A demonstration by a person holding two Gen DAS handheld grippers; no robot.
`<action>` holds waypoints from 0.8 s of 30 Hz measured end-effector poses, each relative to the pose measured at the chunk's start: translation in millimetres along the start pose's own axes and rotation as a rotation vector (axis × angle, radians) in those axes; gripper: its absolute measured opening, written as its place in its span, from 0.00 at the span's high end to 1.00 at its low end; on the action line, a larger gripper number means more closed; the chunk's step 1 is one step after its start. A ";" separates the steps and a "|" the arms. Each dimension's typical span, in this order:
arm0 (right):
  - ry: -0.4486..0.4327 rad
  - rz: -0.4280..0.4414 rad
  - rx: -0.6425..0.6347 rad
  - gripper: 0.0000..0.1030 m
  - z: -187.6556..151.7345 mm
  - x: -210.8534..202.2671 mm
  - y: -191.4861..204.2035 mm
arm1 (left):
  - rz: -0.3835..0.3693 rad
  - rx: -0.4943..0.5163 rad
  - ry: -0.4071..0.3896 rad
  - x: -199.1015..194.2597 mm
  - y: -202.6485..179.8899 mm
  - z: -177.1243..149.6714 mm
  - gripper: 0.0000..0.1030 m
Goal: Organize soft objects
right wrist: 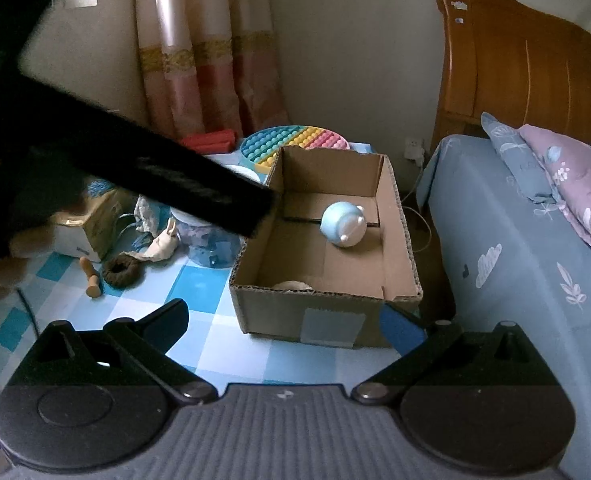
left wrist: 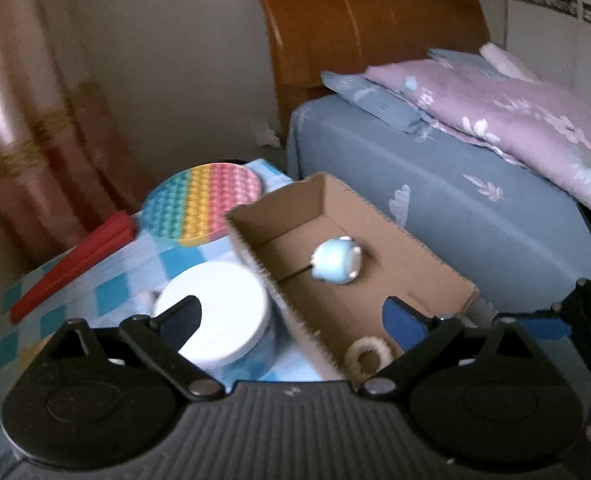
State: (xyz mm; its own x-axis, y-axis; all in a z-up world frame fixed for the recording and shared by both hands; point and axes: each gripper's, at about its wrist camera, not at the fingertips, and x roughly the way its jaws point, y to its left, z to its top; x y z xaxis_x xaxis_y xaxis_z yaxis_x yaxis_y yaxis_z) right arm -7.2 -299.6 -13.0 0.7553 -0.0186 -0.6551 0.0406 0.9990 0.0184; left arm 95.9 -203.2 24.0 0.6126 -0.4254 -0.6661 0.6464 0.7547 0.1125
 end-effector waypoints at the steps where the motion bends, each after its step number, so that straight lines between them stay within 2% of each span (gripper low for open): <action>1: 0.004 -0.001 0.000 0.00 0.0 -0.4 1.7 | 0.011 -0.020 -0.006 -7.2 4.9 -5.8 0.03; 4: 0.018 0.002 -0.006 0.00 -0.1 -0.3 8.2 | 0.052 -0.065 -0.011 -26.3 18.0 -20.2 0.03; 10: 0.034 0.048 -0.030 0.00 1.9 -0.7 24.4 | 0.229 -0.128 -0.021 -71.5 48.4 -62.3 0.01; 19: 0.132 0.109 -0.125 0.00 2.7 16.2 64.8 | 0.352 -0.302 0.033 -88.8 86.1 -124.8 0.01; 24: 0.175 0.113 -0.170 0.00 -1.6 26.8 85.5 | 0.368 -0.346 0.046 -85.7 98.2 -147.0 0.01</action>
State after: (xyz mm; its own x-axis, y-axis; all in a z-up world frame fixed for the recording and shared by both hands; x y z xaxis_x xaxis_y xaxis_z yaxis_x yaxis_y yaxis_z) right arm 15.5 -214.6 -30.2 0.6239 0.0859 -0.7768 -0.1594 0.9870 -0.0189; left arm 40.0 -19.1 -16.3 0.7461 -0.0834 -0.6605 0.1979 0.9751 0.1004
